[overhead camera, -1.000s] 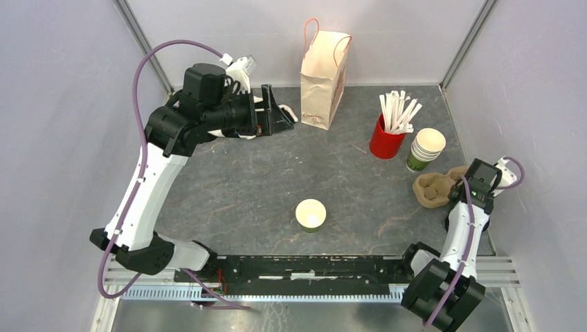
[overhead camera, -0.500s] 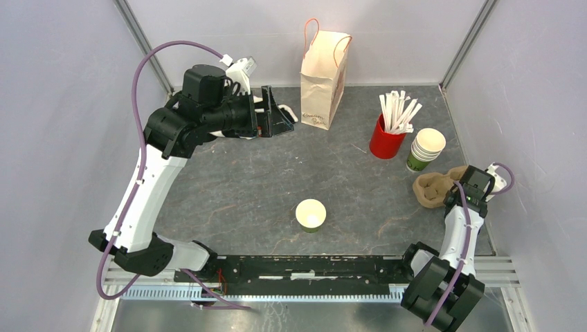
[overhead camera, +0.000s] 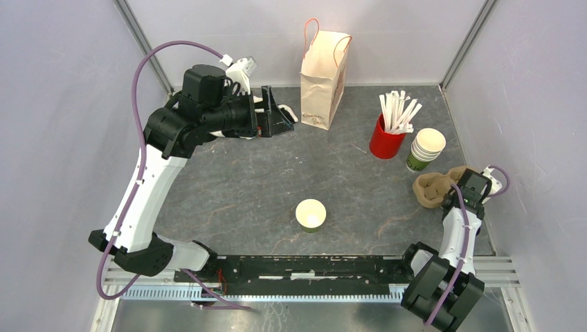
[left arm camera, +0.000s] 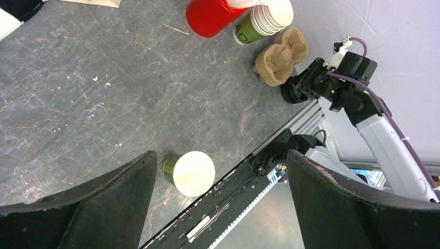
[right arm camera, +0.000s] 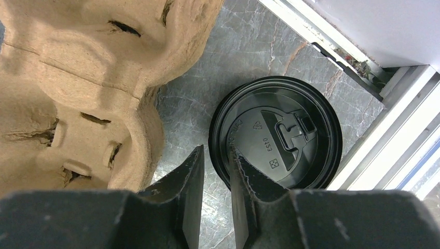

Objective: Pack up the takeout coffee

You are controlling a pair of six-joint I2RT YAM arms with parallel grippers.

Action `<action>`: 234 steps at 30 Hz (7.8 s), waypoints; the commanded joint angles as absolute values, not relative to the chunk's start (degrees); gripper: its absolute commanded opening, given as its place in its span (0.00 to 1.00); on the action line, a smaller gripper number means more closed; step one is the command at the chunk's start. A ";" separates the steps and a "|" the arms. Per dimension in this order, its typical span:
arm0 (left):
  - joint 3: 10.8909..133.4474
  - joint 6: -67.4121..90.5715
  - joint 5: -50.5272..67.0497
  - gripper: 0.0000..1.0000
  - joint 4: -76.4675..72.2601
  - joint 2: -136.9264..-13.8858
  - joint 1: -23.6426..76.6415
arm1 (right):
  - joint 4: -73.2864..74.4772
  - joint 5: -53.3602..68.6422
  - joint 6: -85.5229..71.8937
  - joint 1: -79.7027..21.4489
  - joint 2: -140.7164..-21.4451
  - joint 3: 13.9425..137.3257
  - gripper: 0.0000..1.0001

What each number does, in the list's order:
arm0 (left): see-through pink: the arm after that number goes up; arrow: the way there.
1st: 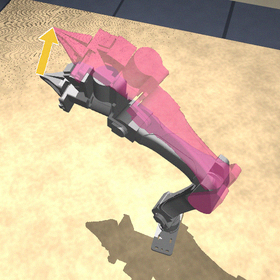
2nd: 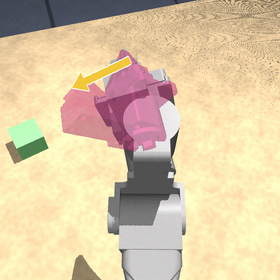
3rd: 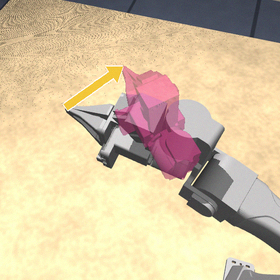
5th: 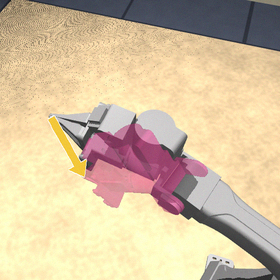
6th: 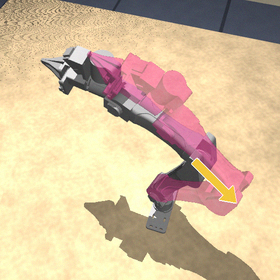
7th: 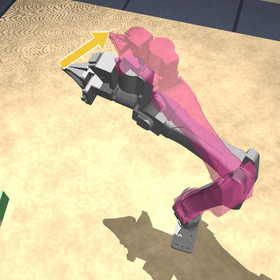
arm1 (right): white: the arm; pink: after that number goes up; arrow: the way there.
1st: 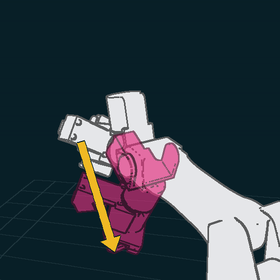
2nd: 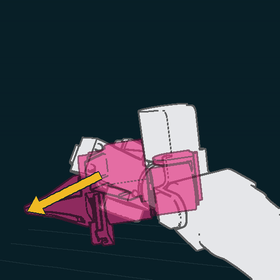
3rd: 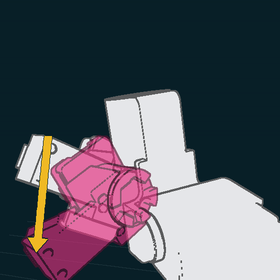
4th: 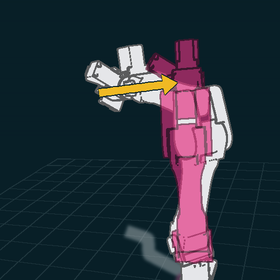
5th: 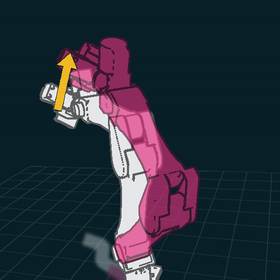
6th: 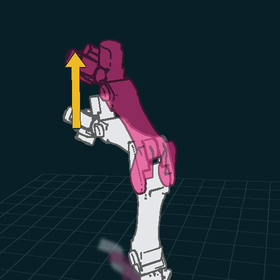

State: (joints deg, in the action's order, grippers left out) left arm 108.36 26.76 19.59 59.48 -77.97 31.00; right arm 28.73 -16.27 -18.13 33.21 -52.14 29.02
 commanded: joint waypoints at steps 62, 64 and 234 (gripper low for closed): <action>108.20 24.98 20.67 1.00 56.86 -77.52 31.50 | 31.75 -20.14 -17.46 33.13 -51.41 35.37 0.00; 108.20 24.97 20.74 1.00 56.91 -77.43 31.55 | 32.08 -19.58 -17.40 33.05 -51.76 36.48 0.00; 111.72 23.50 19.78 1.00 56.61 -81.74 37.18 | 33.35 -0.10 -15.78 33.01 -53.35 35.28 0.53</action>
State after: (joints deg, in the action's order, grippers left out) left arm 110.32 25.02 19.05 59.05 -81.52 36.99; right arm 31.86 -5.17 -13.91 33.50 -54.00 34.70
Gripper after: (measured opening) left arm 0.994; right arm 0.543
